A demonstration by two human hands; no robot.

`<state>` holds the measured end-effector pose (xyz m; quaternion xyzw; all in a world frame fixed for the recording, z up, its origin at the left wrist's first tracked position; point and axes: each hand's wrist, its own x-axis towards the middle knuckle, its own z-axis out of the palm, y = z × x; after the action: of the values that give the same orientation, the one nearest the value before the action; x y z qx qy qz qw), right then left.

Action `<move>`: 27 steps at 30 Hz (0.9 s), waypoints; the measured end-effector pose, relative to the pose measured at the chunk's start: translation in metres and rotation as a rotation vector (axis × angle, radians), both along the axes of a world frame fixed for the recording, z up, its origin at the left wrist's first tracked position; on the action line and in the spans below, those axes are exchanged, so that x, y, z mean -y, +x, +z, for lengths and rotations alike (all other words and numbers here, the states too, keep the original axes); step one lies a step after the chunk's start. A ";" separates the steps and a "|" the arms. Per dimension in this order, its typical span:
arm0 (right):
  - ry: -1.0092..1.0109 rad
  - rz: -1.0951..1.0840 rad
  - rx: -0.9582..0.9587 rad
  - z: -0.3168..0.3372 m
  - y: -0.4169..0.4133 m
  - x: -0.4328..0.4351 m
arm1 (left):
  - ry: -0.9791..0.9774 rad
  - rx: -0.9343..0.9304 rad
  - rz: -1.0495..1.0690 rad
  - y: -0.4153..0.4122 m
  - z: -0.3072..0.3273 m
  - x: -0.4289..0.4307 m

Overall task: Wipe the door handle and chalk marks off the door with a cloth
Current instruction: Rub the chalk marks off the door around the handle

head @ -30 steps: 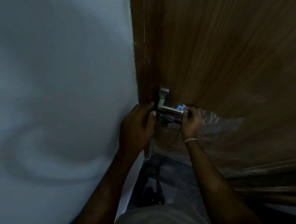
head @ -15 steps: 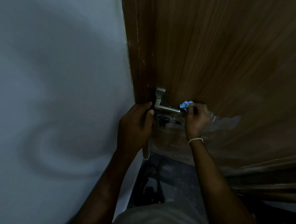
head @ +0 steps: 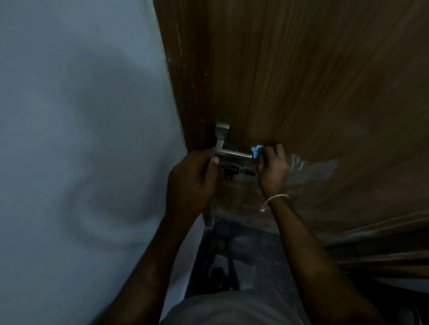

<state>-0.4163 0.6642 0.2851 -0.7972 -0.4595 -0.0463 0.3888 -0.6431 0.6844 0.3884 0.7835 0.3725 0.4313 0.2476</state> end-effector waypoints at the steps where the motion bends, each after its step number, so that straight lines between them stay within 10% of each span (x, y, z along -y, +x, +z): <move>1: 0.007 -0.036 -0.013 -0.002 0.006 0.009 | 0.003 -0.002 -0.005 0.001 0.000 0.000; 27: 0.142 -0.427 -0.095 -0.008 0.089 0.086 | -0.013 -0.070 -0.056 0.036 0.010 0.015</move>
<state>-0.3276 0.5785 0.2770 -0.8482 -0.2573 -0.1223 0.4465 -0.6073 0.6698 0.3982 0.8066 0.3617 0.3942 0.2515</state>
